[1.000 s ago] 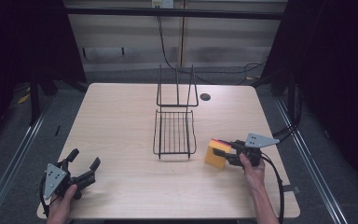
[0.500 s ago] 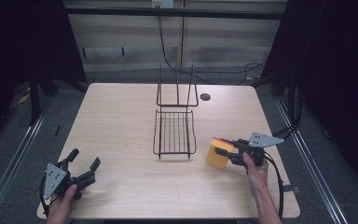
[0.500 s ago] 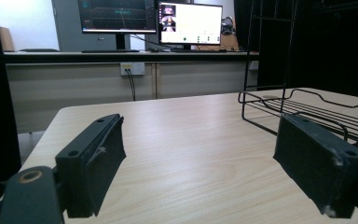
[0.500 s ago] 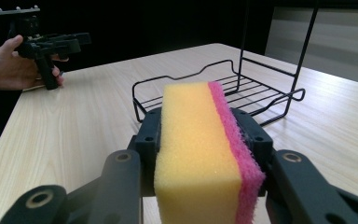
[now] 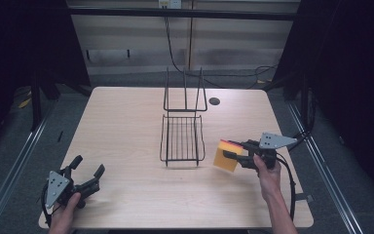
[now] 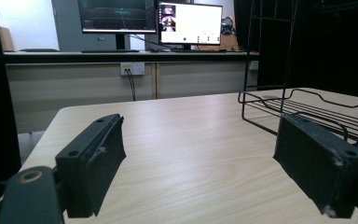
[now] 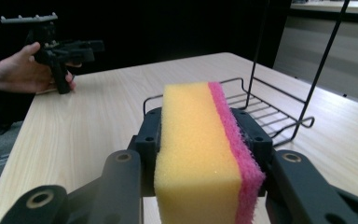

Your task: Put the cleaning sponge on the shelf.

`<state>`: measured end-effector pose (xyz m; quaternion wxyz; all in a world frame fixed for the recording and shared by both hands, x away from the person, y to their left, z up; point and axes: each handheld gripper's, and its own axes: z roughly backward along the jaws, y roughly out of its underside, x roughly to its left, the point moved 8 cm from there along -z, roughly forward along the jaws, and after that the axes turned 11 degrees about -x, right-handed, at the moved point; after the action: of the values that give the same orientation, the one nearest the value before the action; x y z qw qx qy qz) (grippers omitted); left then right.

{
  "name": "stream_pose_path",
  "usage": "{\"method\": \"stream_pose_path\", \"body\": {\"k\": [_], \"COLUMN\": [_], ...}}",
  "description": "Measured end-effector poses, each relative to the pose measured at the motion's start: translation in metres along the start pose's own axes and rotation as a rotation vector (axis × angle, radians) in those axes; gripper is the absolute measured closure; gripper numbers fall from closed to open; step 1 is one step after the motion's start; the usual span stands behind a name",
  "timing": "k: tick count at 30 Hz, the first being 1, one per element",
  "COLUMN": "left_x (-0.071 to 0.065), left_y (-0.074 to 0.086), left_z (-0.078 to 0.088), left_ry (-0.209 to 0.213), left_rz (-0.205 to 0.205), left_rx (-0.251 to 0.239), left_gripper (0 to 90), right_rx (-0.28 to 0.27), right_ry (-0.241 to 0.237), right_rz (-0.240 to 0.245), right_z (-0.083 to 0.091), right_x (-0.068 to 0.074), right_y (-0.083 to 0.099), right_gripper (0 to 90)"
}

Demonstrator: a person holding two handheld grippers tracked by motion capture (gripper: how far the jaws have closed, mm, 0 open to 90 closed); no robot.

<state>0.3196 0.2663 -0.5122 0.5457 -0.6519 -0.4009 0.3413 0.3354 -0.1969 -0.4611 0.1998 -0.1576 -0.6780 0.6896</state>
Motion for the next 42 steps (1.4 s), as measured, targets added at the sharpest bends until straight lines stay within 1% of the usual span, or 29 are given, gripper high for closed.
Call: {"method": "stream_pose_path", "body": {"k": [2, 3, 5, 9, 10, 11, 12, 13, 16, 17, 19, 20, 21, 23, 26, 28, 29, 30, 31, 32, 33, 34, 37, 38, 39, 42], "left_x": [0.001, 0.000, 0.000, 0.000, 0.001, 0.000, 0.001, 0.000, 0.000, -0.001, 0.000, 0.000, 0.000, 0.000, 0.000, -0.001, 0.000, 0.000, 0.000, -0.001, 0.000, -0.001, 0.000, -0.001, 0.000, -0.001], "left_y": [0.000, 0.000, 0.000, 0.000, 0.000, 0.000, 0.000, 0.000, 0.000, 0.000, 0.000, 0.000, 0.000, 0.000, 0.000, 0.000, 0.000, 0.000, 0.000, 0.000, 0.000, 0.000, 0.000, 0.000, 0.000, 0.000], "left_z": [0.000, 0.000, 0.000, 0.000, 0.000, 0.000, 0.000, 0.000, 0.000, 0.000, 0.000, 0.000, 0.000, 0.000, 0.000, 0.000, 0.000, 0.000, 0.000, 0.000, 0.000, 0.000, 0.000, 0.000, 0.000, 0.000], "left_ry": [-0.002, 0.000, -0.001, 0.000, -0.002, 0.000, -0.002, -0.003, -0.003, -0.001, -0.001, 0.000, -0.001, -0.001, -0.002, 0.000, 0.001, 0.001, 0.000, 0.000, -0.002, 0.000, 0.000, 0.001, -0.001, 0.001], "left_rz": [-0.005, 0.001, -0.002, 0.000, -0.005, 0.001, -0.005, 0.002, 0.003, 0.007, -0.004, 0.001, 0.006, -0.003, -0.001, 0.008, 0.002, 0.005, -0.004, 0.009, 0.003, 0.008, 0.000, 0.009, 0.003, 0.009], "left_rx": [0.000, 0.000, 0.001, 0.000, 0.000, 0.000, 0.000, -0.005, -0.005, -0.004, 0.001, 0.000, -0.005, 0.001, -0.002, -0.005, -0.001, -0.003, 0.000, -0.006, -0.005, -0.006, -0.002, -0.006, -0.005, -0.006], "left_gripper": [15.7, 15.6, 15.6, 15.7, 15.7, 15.6, 15.7, 15.6, 15.6, 15.7, 15.7, 15.6, 15.7, 15.6, 15.6, 15.7, 15.6, 15.6, 15.6, 15.7, 15.6, 15.7, 15.6, 15.7, 15.6, 15.6], "right_rx": [-0.003, -0.002, -0.003, -0.012, -0.012, -0.011, -0.009, -0.007, -0.008, -0.012, -0.017, -0.015, -0.010, -0.010, -0.017, -0.003, -0.002, -0.002, 0.000, 0.002, 0.002, -0.004, -0.006, -0.001, 0.000, 0.001], "right_ry": [-0.008, -0.013, -0.020, -0.051, -0.056, -0.062, -0.070, -0.079, -0.104, -0.104, -0.111, -0.118, -0.123, -0.133, -0.145, -0.156, -0.159, -0.166, -0.167, -0.171, -0.173, -0.178, -0.182, -0.182, -0.184, -0.187], "right_rz": [0.001, 0.006, 0.003, 0.009, 0.012, 0.014, 0.014, 0.018, 0.022, 0.024, 0.018, 0.015, 0.019, 0.022, 0.024, 0.029, 0.028, 0.026, 0.026, 0.025, 0.022, 0.018, 0.005, 0.007, 0.002, -0.004], "right_z": [-0.001, -0.002, -0.003, -0.012, -0.014, -0.016, -0.019, -0.021, -0.029, -0.031, -0.035, -0.037, -0.040, -0.045, -0.052, -0.056, -0.058, -0.060, -0.062, -0.064, -0.066, -0.068, -0.073, -0.074, -0.076, -0.079], "right_x": [0.000, 0.000, 0.001, 0.004, 0.004, 0.004, 0.005, 0.006, 0.007, 0.007, 0.007, 0.007, 0.007, 0.008, 0.009, 0.009, 0.009, 0.009, 0.009, 0.008, 0.008, 0.008, 0.006, 0.006, 0.006, 0.006], "right_y": [-0.003, -0.004, -0.006, -0.016, -0.018, -0.020, -0.022, -0.024, -0.030, -0.031, -0.033, -0.033, -0.034, -0.036, -0.041, -0.041, -0.042, -0.042, -0.042, -0.042, -0.042, -0.042, -0.039, -0.038, -0.037, -0.035], "right_gripper": [59.8, 59.8, 59.8, 59.8, 59.8, 59.8, 59.8, 59.8, 59.8, 59.8, 59.9, 59.9, 59.9, 59.9, 59.9, 59.9, 59.9, 59.9, 59.9, 60.0, 60.0, 59.9, 59.9, 59.9, 59.9, 60.0]}}
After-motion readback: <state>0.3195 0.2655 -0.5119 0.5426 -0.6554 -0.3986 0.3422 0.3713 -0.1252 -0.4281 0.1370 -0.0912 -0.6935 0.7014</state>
